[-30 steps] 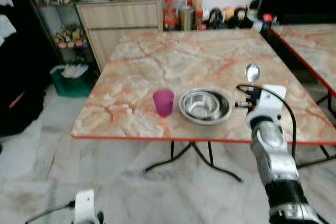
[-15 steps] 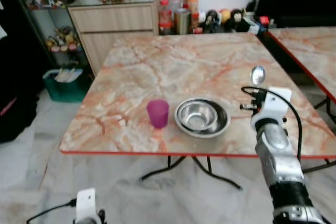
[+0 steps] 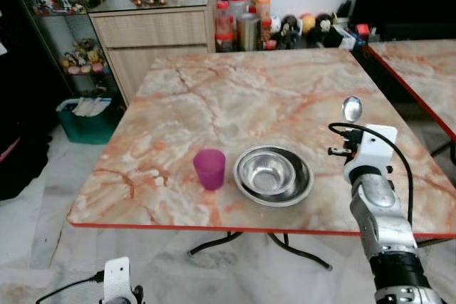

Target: Setting the table

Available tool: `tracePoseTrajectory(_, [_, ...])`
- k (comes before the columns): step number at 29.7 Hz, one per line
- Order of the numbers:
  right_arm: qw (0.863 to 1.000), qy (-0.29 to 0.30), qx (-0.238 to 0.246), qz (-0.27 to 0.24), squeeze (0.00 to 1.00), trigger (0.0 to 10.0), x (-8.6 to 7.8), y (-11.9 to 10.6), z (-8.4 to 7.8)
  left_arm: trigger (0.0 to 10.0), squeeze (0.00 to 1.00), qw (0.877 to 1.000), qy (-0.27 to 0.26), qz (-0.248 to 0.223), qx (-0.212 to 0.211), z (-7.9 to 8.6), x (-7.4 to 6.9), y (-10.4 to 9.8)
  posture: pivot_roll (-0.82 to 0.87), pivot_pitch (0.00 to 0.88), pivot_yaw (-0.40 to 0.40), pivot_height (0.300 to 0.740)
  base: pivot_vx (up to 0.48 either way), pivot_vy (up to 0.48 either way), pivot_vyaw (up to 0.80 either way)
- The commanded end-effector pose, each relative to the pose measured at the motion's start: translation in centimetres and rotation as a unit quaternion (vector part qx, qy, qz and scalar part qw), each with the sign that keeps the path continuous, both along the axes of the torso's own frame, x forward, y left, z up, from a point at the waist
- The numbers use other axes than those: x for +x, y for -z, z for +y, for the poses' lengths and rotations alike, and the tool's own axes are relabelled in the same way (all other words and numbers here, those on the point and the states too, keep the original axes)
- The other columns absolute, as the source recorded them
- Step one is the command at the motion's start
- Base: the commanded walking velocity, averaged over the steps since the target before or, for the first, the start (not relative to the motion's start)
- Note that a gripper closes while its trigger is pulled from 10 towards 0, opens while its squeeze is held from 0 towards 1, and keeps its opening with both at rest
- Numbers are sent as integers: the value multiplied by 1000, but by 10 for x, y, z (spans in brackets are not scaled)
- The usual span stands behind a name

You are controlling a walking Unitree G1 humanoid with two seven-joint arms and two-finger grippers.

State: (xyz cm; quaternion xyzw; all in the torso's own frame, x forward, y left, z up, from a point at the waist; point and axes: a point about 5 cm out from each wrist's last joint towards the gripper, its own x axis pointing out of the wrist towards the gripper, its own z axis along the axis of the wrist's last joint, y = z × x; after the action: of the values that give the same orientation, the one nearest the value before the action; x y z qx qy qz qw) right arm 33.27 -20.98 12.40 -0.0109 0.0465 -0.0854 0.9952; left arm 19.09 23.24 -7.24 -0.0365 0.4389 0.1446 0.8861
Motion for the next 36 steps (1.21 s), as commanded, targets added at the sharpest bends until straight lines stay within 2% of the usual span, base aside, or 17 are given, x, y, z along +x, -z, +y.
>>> tracePoseTrajectory(1, [1000,2,-4,-2,0,10000,1,-6,-2,10000,0,1000,-10,-1,-2,2,-1,0,5,0,29,740,0,0,0])
tracePoseTrajectory(13, [999,10,-33,31,0,10000,7,-8,-24,10000,0,1000,-13,0,-6,1,-2,1,4,0,30,740,0,0,0])
tracePoseTrajectory(25, [993,-21,-55,106,0,10000,8,12,-36,10000,0,1000,-10,2,-9,2,-3,1,12,0,34,740,0,0,0])
tracePoseTrajectory(31, [992,-31,-44,117,0,10000,9,20,-34,10000,0,1000,-6,4,-10,2,-4,2,9,0,38,740,0,0,0])
tracePoseTrajectory(36, [988,-75,-35,132,0,10000,9,30,-16,10000,0,1000,-3,4,-11,0,-3,2,17,0,38,740,0,0,0])
